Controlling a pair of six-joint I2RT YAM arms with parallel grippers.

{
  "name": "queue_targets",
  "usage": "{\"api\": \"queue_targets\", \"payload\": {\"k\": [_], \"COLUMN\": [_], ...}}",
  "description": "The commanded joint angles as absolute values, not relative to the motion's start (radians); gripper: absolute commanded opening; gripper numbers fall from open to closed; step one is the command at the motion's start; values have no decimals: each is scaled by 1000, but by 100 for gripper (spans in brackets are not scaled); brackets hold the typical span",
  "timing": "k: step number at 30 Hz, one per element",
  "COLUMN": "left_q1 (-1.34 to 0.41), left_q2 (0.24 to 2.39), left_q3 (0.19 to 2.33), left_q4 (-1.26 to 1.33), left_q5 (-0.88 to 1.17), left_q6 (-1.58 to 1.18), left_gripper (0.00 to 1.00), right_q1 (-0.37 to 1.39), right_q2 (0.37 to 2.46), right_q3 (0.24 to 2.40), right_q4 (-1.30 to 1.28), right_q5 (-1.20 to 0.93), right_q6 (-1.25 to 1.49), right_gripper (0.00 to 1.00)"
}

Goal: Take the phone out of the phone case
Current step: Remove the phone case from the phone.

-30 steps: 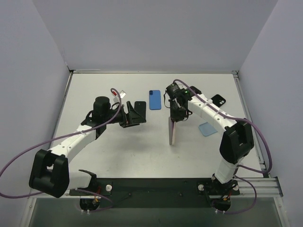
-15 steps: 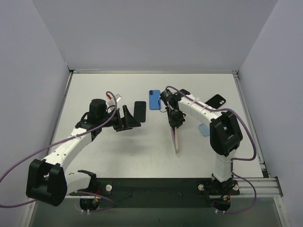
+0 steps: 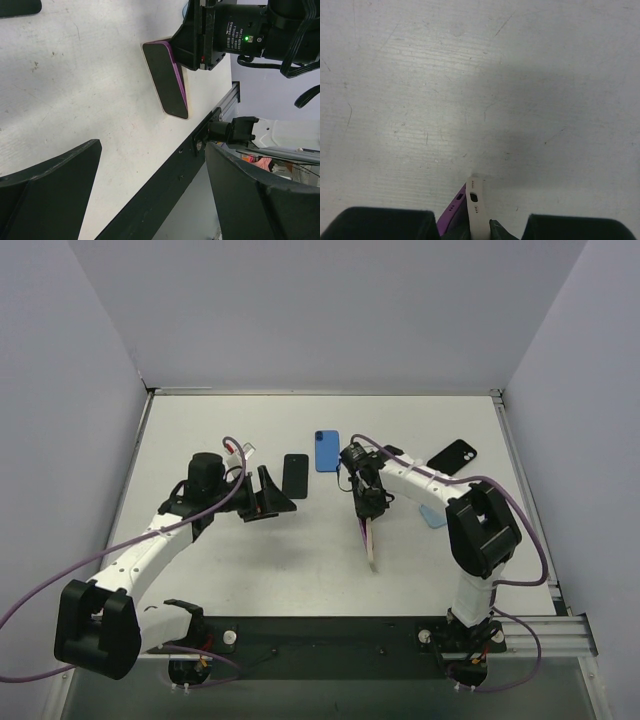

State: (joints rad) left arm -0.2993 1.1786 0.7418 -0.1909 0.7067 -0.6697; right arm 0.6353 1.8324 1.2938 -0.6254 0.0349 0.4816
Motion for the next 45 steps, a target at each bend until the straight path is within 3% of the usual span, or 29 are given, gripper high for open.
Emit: {"api": "queue_targets", "payload": {"k": [1,14,19,27,30,41,45], "left_q1": [-293,-293,-302,-342,-403,-508,-520], "left_q2": [1146,1155,1195,1229,1281,1629,1692], "left_q3": [729,716,657,617,641,747,842], "left_q4": [-152,-129,-20,49,47,297,140], "left_q5": [704,707,713,658,605,609,603], "left_q6": [-678,-693,-817,-913,-965,-1411,-1468], "left_gripper": [96,96,96,96,96,96,91], "right_q1": [690,692,692,675,670,689,695], "right_q2": [1917,2039,2091,2010,1976,1983,1979], "right_q3": [1163,1051,1029,1032,1064,1134,1129], "right_q4": [-736,-600,-545,-529,-529,-538,-541], "right_q5": [-25,-129,-172,-181,-175,-190,-184], "right_q6": [497,517,523,546,540,522,523], "right_gripper": [16,20,19,14,0,0,0]}}
